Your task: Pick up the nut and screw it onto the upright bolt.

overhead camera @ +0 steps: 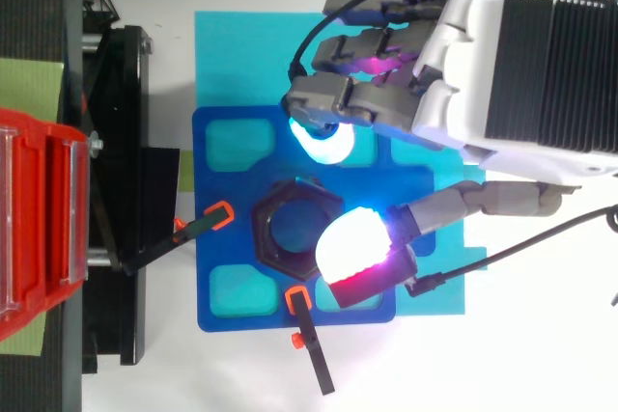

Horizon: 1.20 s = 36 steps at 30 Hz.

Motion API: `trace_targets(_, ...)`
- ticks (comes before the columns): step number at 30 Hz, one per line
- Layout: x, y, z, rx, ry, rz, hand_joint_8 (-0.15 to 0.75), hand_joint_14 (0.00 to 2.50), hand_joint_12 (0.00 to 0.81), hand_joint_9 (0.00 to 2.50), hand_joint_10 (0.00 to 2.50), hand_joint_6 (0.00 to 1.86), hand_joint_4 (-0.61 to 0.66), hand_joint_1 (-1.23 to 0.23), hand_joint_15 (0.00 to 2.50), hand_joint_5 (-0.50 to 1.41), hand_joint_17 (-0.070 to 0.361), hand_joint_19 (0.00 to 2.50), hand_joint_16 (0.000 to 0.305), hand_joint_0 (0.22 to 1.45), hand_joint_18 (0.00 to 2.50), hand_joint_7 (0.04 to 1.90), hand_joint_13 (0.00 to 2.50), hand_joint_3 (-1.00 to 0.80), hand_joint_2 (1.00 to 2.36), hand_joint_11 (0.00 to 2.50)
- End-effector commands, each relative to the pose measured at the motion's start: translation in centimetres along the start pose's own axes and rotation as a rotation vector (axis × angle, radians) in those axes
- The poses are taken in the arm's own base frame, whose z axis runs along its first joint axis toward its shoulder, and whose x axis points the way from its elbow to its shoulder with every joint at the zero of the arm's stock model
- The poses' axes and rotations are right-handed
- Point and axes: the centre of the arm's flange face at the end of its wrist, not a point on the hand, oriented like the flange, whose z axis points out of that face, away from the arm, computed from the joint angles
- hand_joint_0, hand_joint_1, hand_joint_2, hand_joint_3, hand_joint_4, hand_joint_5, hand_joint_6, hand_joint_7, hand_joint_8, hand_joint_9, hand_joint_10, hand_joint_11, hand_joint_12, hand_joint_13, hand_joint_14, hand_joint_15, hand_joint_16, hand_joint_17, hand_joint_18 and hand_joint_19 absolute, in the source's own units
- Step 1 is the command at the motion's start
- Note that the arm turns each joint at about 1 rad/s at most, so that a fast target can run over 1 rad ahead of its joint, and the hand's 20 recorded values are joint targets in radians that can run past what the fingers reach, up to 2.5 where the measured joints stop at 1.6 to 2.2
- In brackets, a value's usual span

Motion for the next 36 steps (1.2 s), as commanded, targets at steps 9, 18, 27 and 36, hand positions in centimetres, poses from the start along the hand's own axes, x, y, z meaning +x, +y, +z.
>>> trace_targets(9, -3.0, -1.3, 0.0, -0.04, -0.013, -0.029, 0.235, 0.0, 0.219, 0.87, 0.0, 0.5, 0.21, -0.2, 0.0, -0.13, 0.058, 0.02, 0.026, 0.48, 0.43, 0.84, 0.69, -0.5, 1.0, 0.0)
trace_targets(18, -2.9, 0.0, 0.7, -0.07, -0.063, -0.019, 0.199, 0.0, 0.23, 0.69, 0.0, 0.5, 0.16, -0.15, 0.0, -0.16, 0.071, 0.0, 0.031, 0.47, 0.32, 0.65, 0.56, -0.5, 1.0, 0.0)
trace_targets(27, -2.6, 3.1, 1.3, -0.12, -0.104, -0.012, 0.198, 0.0, 0.249, 0.63, 0.0, 0.5, 0.15, -0.12, 0.0, -0.17, 0.074, 0.0, 0.033, 0.47, 0.26, 0.65, 0.51, -0.5, 1.0, 0.0)
trace_targets(36, 1.5, 3.3, 2.6, -0.125, -0.061, 0.031, 0.21, 0.0, 0.256, 0.62, 0.0, 0.5, 0.17, -0.12, 0.0, -0.15, 0.074, 0.0, 0.033, 0.47, 0.25, 0.74, 0.49, -0.5, 1.0, 0.0)
